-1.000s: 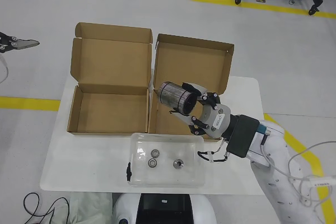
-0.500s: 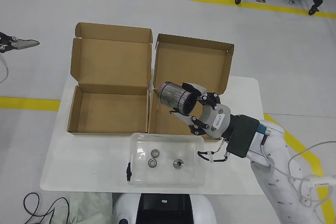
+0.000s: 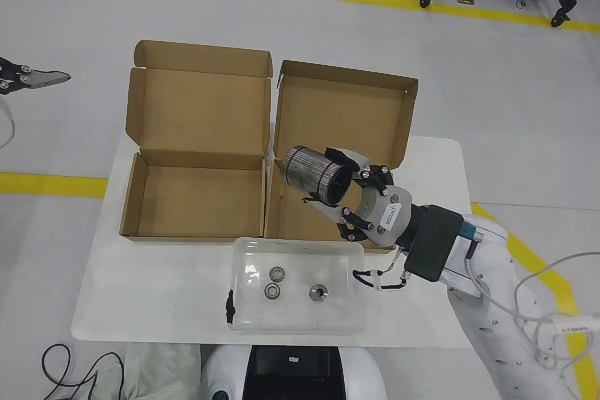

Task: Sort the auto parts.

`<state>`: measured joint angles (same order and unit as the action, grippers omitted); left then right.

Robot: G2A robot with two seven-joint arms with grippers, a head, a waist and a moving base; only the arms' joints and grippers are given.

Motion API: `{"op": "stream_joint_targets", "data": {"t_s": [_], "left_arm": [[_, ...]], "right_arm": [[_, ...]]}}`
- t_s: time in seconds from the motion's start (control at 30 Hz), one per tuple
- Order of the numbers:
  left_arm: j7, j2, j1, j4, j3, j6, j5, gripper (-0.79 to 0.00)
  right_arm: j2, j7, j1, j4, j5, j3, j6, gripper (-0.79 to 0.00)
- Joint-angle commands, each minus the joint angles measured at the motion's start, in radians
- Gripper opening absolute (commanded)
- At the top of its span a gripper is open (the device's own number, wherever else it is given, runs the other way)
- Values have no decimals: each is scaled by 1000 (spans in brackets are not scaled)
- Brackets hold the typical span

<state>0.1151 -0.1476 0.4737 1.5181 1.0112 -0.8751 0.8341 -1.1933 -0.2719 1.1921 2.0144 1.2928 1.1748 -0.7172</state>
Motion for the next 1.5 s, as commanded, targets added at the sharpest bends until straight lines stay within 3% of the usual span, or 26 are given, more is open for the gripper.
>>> {"op": "stream_joint_targets", "data": {"t_s": [0.0,0.33,0.9,1.17,1.47], "left_arm": [[0,0,0,0,0,0,0,0],[0,0,0,0,0,0,0,0],[0,0,0,0,0,0,0,0],[0,0,0,0,0,0,0,0],[0,0,0,0,0,0,0,0]], "right_arm": [[0,0,0,0,0,0,0,-785],[1,58,-1,-26,-29,-6,1,-785],[4,356,-54,-233,-202,-15,-17,-785],[2,460,-85,-327,-221,-31,41,-785],[-12,483,-144,-441,-238,-82,80,-785]]}}
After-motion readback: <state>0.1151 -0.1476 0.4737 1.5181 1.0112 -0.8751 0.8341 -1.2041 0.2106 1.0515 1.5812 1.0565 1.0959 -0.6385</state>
